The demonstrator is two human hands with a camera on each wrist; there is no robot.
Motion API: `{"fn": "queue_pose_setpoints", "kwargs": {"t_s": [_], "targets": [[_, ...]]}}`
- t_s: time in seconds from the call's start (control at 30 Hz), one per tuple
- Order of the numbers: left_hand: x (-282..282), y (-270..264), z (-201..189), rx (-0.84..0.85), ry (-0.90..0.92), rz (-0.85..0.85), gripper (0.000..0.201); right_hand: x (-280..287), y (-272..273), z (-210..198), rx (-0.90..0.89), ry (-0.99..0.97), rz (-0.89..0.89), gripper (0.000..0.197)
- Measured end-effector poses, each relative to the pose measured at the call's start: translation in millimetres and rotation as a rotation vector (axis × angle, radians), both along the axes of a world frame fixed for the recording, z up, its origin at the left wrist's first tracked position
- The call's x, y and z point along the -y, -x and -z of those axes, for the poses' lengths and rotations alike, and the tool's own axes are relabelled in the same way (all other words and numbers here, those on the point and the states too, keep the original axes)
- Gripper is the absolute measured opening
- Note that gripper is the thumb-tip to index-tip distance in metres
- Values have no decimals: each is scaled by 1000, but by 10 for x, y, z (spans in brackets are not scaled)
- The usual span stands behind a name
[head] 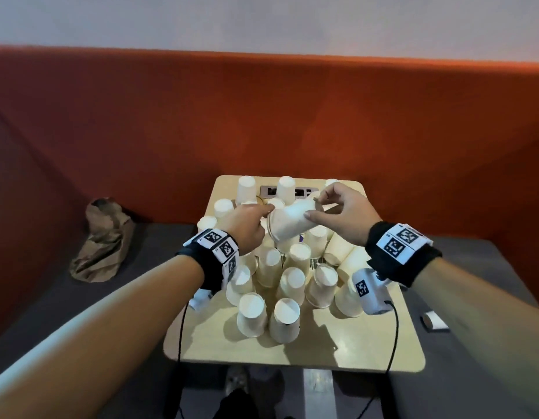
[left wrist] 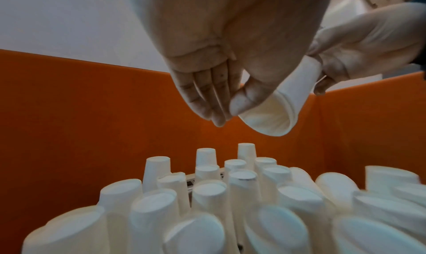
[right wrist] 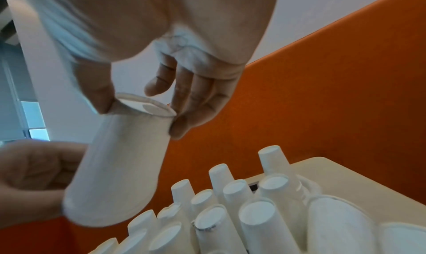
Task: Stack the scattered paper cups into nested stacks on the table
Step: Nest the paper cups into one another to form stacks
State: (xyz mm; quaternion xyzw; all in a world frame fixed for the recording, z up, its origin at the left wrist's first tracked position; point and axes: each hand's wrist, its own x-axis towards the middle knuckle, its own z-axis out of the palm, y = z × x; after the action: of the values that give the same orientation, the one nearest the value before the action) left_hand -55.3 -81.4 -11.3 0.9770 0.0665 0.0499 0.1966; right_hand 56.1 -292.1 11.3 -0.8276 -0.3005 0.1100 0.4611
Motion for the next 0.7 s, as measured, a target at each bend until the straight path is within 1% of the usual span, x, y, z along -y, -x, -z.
{"fn": "queue_pose_setpoints", "kwargs": {"t_s": [0.07, 0.13, 0.2, 0.27, 0.3, 0.33, 0.4, 0.47, 0.57, 0.7], "targets": [[-127, -140, -92, -30, 76, 2, 59, -157, -31, -8, 43, -15, 42, 28], [-258, -275, -160, -53, 128, 35, 65, -330, -67, -37, 96, -6, 96, 24], [-425, -419, -184, -67, 81, 49, 77, -546, -127, -63, 148, -2, 131, 22], [-619, -560, -180, -14, -35, 14, 86, -798, -202, -89, 215, 3, 127, 21], [-705, -627, -176, 27, -82, -8, 87, -925, -235, -105, 249, 5, 111, 21], [-789, -696, -175, 59, -96, -28, 83, -1055, -275, -118, 278, 3, 91, 20], [-968, -850, -175, 95, -69, -54, 70, -1324, -365, -143, 320, 6, 41, 18], [-1149, -975, -171, 107, 13, -90, 57, -1573, -473, -132, 342, 47, -8, 16], [-1431, -1149, -98, 113, 175, -162, 54, -1900, -667, -60, 333, 159, -36, 17], [-1655, -1342, 47, 45, 276, -183, 52, -2148, -819, 72, 293, 218, -19, 24]]}}
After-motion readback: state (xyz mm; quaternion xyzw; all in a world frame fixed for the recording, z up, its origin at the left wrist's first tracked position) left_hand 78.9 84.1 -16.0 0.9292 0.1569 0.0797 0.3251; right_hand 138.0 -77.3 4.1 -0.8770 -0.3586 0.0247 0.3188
